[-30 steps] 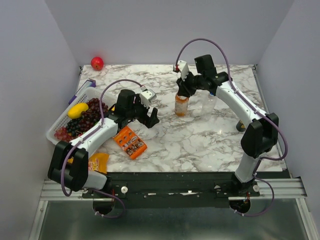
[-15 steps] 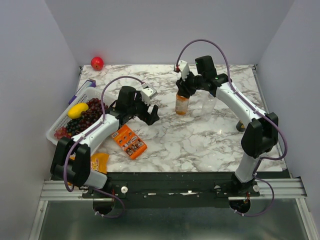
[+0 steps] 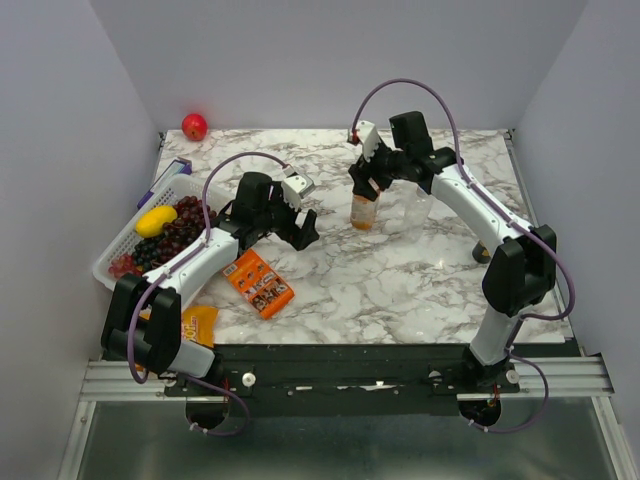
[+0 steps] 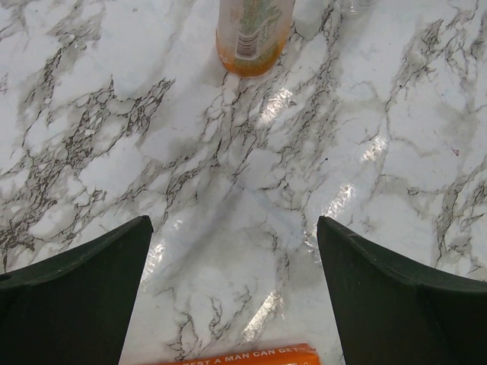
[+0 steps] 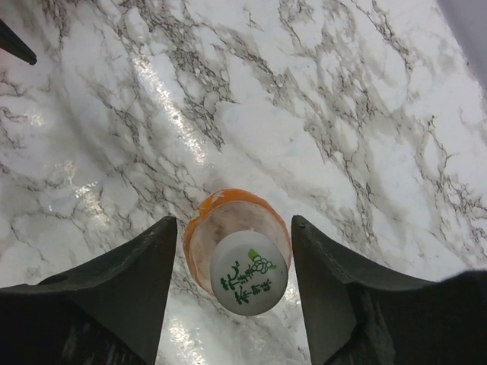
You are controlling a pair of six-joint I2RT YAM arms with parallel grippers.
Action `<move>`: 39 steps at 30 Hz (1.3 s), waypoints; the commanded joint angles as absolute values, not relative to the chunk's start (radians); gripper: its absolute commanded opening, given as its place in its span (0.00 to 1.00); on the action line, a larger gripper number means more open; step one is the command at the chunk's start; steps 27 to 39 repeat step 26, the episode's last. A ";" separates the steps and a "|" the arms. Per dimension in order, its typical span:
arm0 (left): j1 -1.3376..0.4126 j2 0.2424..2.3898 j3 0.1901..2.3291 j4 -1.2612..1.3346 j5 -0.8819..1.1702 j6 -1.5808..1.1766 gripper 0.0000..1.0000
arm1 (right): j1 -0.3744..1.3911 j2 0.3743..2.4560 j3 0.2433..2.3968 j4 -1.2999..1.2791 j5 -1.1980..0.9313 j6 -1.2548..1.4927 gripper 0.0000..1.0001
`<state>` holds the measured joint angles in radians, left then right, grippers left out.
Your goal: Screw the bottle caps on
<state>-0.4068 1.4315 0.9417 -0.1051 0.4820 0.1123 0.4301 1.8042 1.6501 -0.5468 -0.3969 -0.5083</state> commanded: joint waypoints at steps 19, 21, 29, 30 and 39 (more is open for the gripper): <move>-0.247 1.431 1.230 -0.170 0.149 0.037 0.99 | 0.428 1.575 1.804 -0.545 -0.143 -0.279 1.00; -0.183 1.436 1.278 -0.182 0.053 -0.044 0.99 | 0.426 1.557 1.778 -0.496 -0.049 -0.253 1.00; -0.184 1.436 1.313 -0.248 0.075 0.147 0.99 | 0.426 1.545 1.746 -0.465 -0.067 -0.236 1.00; -0.184 1.436 1.313 -0.248 0.075 0.147 0.99 | 0.426 1.545 1.746 -0.465 -0.067 -0.236 1.00; -0.184 1.436 1.313 -0.248 0.075 0.147 0.99 | 0.426 1.545 1.746 -0.465 -0.067 -0.236 1.00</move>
